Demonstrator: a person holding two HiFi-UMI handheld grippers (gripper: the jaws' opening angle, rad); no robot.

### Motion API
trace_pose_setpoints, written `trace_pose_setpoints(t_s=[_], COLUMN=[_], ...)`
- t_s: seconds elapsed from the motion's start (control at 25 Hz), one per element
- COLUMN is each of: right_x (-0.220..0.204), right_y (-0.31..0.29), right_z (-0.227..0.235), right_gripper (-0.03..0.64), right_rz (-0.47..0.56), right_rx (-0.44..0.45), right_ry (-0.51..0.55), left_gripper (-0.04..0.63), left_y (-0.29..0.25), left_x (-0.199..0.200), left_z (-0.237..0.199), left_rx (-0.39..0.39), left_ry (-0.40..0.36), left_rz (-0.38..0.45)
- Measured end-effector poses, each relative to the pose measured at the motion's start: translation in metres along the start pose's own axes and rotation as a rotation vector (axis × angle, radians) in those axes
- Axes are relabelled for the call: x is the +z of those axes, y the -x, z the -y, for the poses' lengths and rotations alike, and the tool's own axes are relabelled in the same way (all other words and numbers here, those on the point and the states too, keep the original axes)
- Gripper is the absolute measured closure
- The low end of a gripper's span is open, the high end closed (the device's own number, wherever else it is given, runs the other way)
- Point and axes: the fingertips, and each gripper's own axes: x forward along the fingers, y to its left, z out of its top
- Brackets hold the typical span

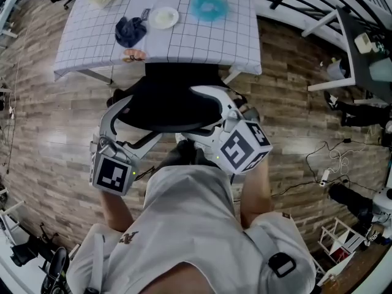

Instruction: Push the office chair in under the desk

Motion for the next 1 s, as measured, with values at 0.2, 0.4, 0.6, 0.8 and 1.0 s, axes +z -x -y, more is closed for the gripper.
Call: trace_pose_setpoints(t_s=[0.2, 0.4, 0.6, 0.8, 1.0], right_x=[-0.002, -0.005, -0.006, -0.009, -0.011], right_y=[-0.004, -0.006, -0.008, -0.004, -0.002], right_z=[0.014, 0.027, 0.038, 0.045, 0.051], right_gripper=[0.198, 0.196, 0.190, 0.189, 0.187], right_rz=[-0.003, -0.006, 0.007, 0.022, 0.045], right_rx=[-0.014, -0.030, -0.029, -0.023, -0.008], right_ry=[-0.006, -0.015, -0.027, -0.032, -0.028], left_gripper=[0.174, 0.175, 0.175, 0.176, 0.175], left_y=[-0.011, -0.020, -0.027, -0.033, -0.039], left_x=[-0.001, 0.002, 0.003, 0.007, 0.010], left_z=[-0.009, -0.021, -0.027, -0.029, -0.033], left_rx=[-0.015, -0.023, -0.034, -0.026, -0.014], left_ry=[-0.015, -0.023, -0.027, -0.023, -0.017], left_rz=[0.025, 0.033, 0.040, 0.031, 0.019])
